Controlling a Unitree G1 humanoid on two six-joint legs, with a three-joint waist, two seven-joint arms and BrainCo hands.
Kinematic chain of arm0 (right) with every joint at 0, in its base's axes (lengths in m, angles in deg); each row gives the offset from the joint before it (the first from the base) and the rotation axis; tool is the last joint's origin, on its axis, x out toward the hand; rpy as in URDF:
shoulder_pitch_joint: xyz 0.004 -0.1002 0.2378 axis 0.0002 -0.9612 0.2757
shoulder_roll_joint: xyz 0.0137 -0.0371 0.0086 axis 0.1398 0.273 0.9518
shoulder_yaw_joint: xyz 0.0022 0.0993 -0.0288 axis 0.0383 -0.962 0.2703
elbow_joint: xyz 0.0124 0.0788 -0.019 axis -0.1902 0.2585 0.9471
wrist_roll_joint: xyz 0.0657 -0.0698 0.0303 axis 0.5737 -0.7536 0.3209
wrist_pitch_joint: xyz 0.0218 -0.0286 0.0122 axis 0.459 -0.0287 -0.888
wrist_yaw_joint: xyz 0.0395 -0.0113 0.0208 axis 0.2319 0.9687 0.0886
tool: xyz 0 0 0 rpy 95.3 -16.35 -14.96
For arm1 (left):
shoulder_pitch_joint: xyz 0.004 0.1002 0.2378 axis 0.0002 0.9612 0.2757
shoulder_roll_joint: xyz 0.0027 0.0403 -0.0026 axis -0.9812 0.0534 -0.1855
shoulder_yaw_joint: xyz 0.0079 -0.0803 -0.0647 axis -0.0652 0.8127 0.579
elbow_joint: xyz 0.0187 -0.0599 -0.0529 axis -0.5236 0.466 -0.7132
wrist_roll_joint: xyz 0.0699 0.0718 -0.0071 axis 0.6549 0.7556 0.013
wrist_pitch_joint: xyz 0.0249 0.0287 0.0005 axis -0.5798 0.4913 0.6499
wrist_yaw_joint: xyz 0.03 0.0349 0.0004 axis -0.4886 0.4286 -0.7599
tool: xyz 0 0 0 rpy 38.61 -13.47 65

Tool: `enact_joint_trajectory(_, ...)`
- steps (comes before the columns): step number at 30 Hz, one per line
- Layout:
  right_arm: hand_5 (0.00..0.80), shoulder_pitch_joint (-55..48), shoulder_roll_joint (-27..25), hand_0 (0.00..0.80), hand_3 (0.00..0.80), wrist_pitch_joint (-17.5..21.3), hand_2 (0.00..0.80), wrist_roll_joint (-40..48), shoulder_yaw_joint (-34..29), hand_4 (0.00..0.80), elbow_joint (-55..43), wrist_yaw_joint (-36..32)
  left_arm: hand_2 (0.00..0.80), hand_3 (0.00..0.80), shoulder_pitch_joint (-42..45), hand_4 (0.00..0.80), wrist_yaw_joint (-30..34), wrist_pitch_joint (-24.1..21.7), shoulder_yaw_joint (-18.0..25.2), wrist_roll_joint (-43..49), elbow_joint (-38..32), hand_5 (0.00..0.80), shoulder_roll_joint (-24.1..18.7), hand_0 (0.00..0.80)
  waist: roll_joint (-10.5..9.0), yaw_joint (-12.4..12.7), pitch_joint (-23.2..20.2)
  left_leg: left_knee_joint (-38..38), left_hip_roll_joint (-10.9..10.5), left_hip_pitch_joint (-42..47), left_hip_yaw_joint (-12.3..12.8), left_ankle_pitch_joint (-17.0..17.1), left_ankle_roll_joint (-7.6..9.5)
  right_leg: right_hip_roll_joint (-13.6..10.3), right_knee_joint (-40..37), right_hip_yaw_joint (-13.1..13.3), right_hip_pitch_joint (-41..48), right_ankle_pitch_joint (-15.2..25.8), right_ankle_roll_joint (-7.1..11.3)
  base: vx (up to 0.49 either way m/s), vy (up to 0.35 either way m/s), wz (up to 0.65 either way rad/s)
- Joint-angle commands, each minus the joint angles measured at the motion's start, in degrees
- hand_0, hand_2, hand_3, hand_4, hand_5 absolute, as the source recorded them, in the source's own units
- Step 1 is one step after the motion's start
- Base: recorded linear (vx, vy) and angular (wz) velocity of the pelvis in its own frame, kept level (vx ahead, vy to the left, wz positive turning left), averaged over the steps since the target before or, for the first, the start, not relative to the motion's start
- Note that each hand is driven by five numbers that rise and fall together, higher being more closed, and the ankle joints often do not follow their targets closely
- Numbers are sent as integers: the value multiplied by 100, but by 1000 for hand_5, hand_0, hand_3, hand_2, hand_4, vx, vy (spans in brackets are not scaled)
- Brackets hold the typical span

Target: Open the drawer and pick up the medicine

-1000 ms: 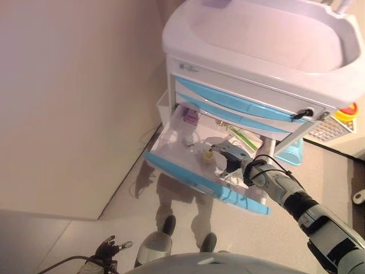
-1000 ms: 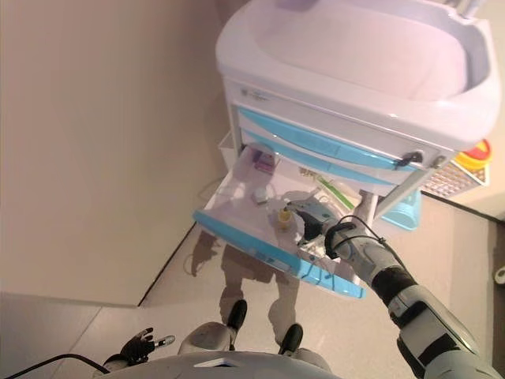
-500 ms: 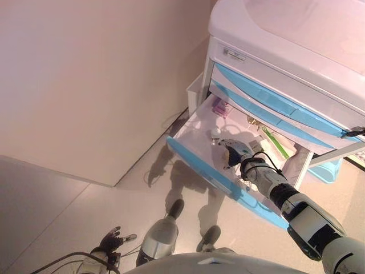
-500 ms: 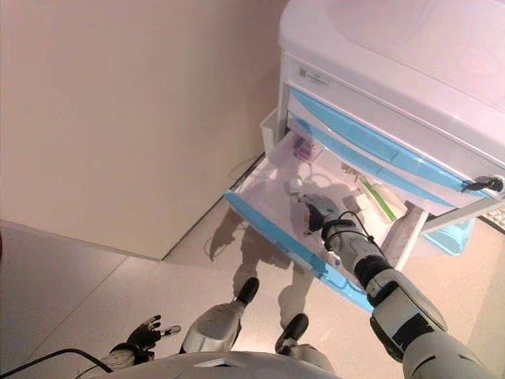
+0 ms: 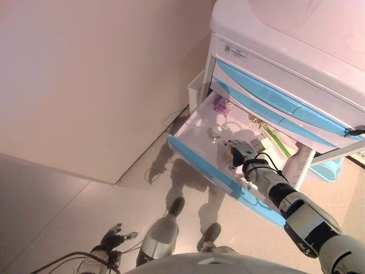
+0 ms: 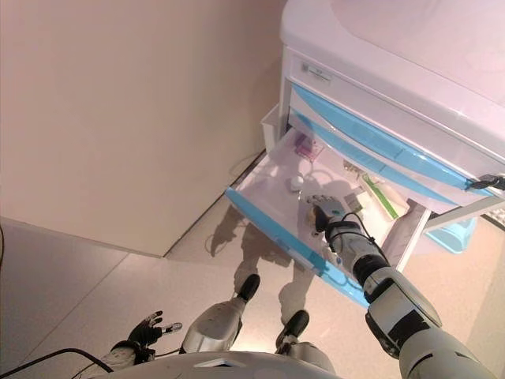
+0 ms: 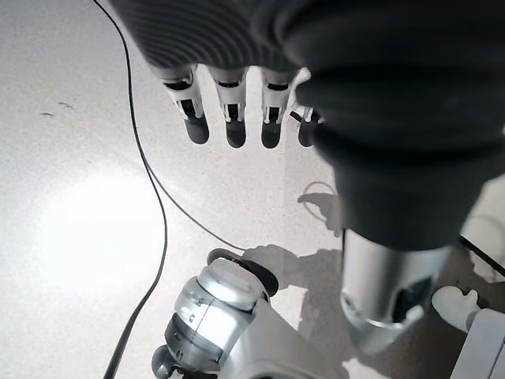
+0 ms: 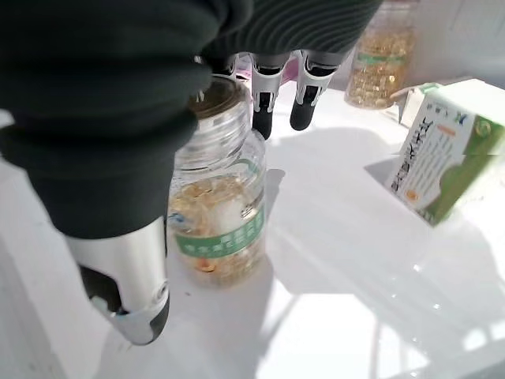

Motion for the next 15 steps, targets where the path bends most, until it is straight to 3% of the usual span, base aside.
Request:
enact_joint_trajectory(1, 0, 368, -127, 0, 0, -107, 0, -294, 262, 0, -75, 208, 0, 0, -124, 0, 8, -133, -333, 94, 142, 0, -103, 0, 3, 81, 1, -13, -307, -70, 6, -377, 55, 4, 648, 12, 105, -616, 59, 34, -21, 2)
enact_joint_trajectory(15, 0, 403, -233, 0, 0, -166, 0, -504, 131, 0, 86, 851, 0, 0, -74, 0, -10, -174, -411, 61, 69, 0, -70, 0, 85, 102, 12, -3, -325, -76, -37, -371, 71, -24, 666, -1, 93, -609, 81, 2, -2, 0)
